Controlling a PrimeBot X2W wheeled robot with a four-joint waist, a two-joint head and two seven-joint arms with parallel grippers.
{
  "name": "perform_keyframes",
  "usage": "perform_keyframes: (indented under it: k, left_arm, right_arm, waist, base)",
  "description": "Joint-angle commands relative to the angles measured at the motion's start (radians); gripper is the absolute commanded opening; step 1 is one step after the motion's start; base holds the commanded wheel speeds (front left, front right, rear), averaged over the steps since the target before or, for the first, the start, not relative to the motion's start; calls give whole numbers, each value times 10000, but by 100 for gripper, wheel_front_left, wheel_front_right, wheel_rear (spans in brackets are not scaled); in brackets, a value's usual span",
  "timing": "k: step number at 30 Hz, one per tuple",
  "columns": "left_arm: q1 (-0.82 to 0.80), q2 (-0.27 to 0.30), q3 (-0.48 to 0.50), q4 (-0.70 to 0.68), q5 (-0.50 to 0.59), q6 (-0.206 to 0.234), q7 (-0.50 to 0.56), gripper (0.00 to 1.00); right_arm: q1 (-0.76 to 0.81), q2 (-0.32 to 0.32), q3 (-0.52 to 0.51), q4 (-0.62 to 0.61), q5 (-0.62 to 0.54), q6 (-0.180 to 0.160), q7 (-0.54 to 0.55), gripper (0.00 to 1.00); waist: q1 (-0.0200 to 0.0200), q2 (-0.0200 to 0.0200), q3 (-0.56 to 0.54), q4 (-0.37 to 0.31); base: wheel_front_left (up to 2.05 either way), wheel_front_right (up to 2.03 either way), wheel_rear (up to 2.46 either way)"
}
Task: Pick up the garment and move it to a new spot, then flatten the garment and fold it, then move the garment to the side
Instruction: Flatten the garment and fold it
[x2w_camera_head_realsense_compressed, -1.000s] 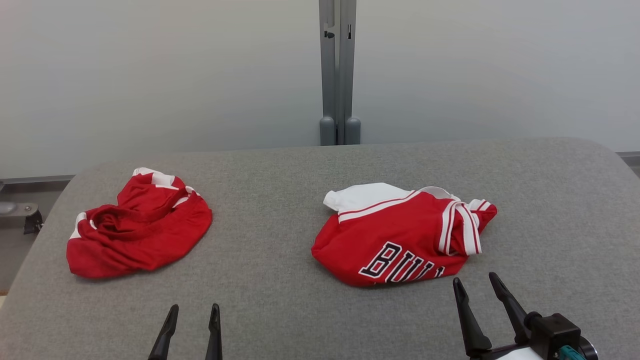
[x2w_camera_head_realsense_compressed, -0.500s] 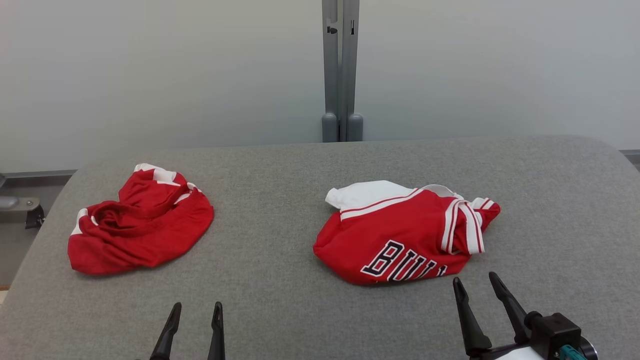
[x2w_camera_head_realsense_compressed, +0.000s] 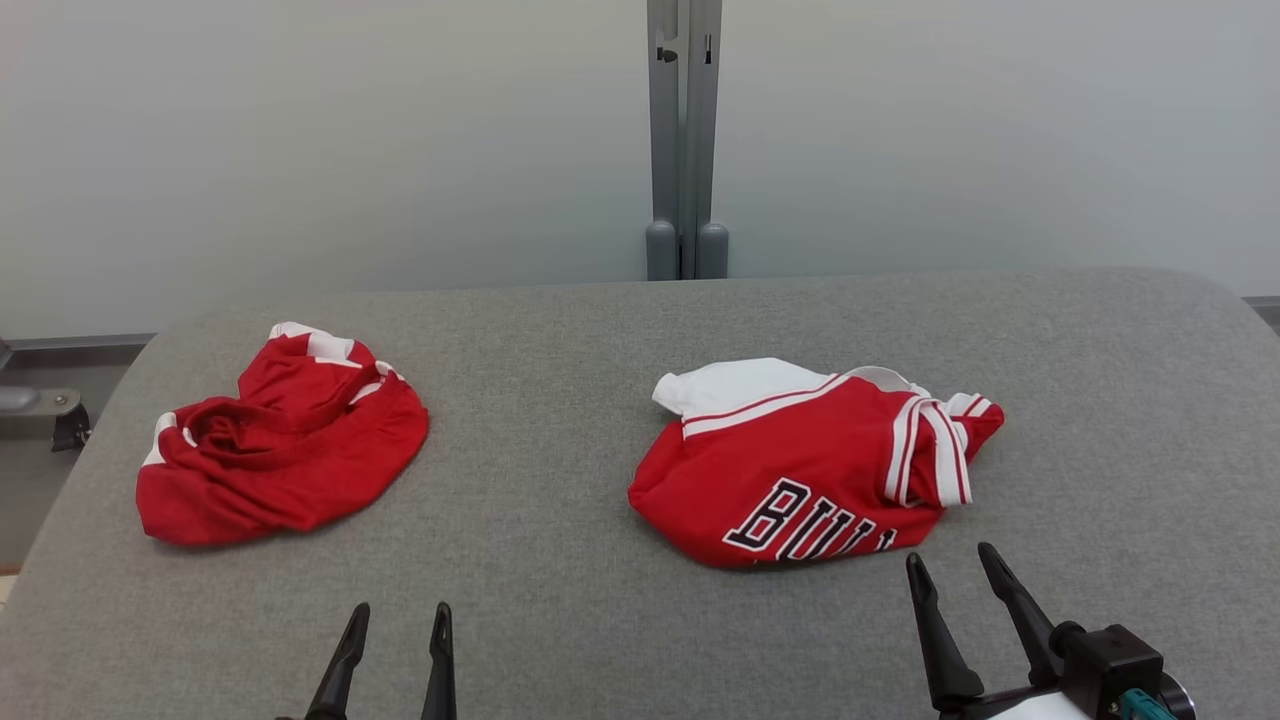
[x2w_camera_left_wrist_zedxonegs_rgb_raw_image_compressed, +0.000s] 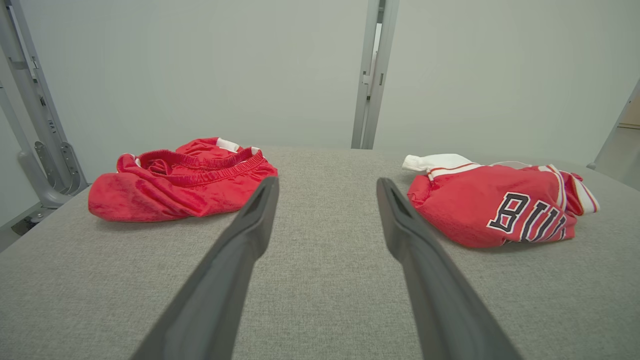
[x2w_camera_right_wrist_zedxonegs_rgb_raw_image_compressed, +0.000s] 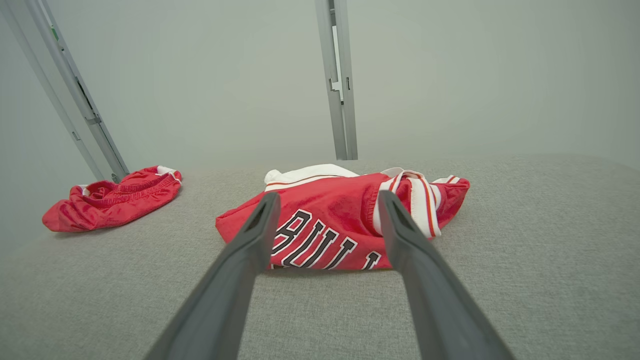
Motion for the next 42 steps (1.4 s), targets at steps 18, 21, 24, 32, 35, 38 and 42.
perform_keyframes:
  k: [18,21,24,32,35,38,42]
  left_arm:
    - [-2070,3,-923,643,646,-444,4,100]
    - [-3211,6,-1282,1267,827,-542,6,100]
    - [-4518,7,-1583,1872,676,-638,6,100]
    - [-7587,9,-3086,4567,-2686,-783,566,100]
    - [-8609,23,-3702,5633,-3152,-789,1227,100]
    - [-9385,26,-4185,6376,-3723,-793,1670,100]
    - [-10078,26,-4520,7219,-4716,-795,2111,100]
  right_arm:
    - [-428,-23,-22,-166,-133,3,-32,100]
    - [-617,-23,-8,-239,-239,1,-32,100]
    - [-1020,-26,-47,-347,-317,3,-31,100]
    - [-1771,-23,-120,-378,-399,3,-32,100]
    - [-1999,-20,-126,-385,-441,3,-32,100]
    - [-2167,-22,-72,-399,-485,1,-32,100]
    - [-2366,-19,-55,-429,-444,3,-32,100]
  waist:
    - [0,0,1065,-34]
    - [0,0,1577,-137]
    - [0,0,2310,-301]
    - [0,0,3693,-855]
    - [0,0,4098,-1085]
    - [0,0,4400,-1286]
    - [0,0,4720,-1535]
  base:
    - [0,0,0]
    - [0,0,0]
    - [0,0,0]
    - [0,0,0]
    - [0,0,0]
    - [0,0,0]
    - [0,0,0]
